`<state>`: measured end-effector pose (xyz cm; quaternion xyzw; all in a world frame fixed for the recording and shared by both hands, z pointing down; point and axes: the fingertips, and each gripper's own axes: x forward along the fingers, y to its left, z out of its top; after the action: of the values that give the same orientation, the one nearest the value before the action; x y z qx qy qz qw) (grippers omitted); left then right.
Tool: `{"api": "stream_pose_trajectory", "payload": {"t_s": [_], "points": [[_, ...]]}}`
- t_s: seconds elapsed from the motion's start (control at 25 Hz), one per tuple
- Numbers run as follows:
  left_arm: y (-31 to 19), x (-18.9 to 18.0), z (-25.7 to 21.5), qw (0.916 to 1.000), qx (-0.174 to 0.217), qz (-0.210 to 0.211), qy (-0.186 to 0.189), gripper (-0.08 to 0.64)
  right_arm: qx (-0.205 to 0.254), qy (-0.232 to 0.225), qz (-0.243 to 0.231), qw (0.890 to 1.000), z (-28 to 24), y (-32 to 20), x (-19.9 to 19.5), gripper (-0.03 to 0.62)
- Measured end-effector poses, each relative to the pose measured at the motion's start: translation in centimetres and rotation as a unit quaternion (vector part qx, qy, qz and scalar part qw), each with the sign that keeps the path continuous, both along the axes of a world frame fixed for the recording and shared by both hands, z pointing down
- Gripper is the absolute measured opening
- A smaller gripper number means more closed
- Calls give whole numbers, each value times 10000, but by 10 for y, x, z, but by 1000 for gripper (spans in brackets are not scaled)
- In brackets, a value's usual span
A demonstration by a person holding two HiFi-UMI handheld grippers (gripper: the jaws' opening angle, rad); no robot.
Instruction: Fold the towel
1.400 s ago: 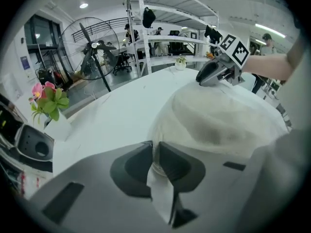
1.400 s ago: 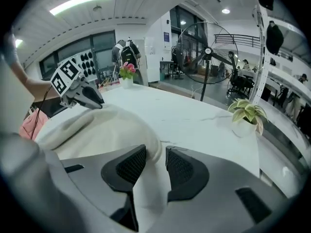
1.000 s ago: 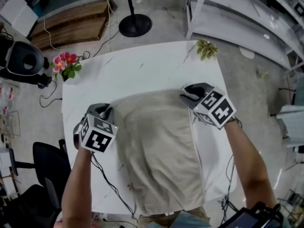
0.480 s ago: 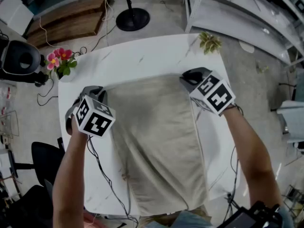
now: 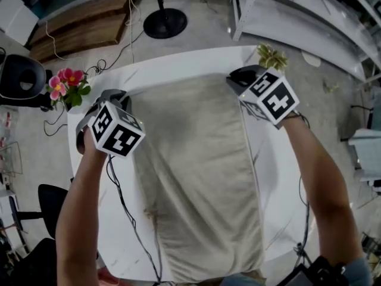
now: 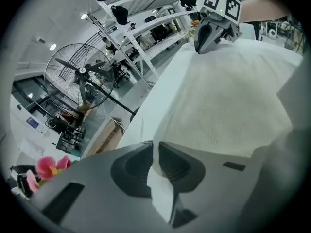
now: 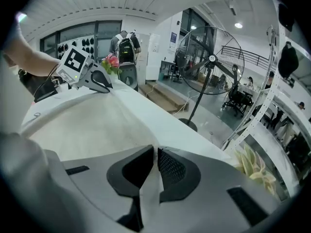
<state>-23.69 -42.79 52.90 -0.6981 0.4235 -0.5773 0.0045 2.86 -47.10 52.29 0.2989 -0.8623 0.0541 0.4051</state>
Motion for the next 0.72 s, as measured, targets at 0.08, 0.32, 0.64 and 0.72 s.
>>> {"api": "stream_pose_trajectory", "payload": {"t_s": [0.08,0.32,0.64,0.72], "points": [[-14,-1,0,10000,31,11,-10,43,28,9,8,10000,0,-12,-1,44],[-46,-7,-1,9996,236,22,-128,40,205,-23,223,9995,-1,-38,-8,41],[-44,-5,-18,9964,576,-352,518,57,503,-317,605,9964,-15,-39,-9,81],[-33,-5,-31,9947,619,-436,702,64,449,-574,647,9952,-25,-29,-13,112]]}}
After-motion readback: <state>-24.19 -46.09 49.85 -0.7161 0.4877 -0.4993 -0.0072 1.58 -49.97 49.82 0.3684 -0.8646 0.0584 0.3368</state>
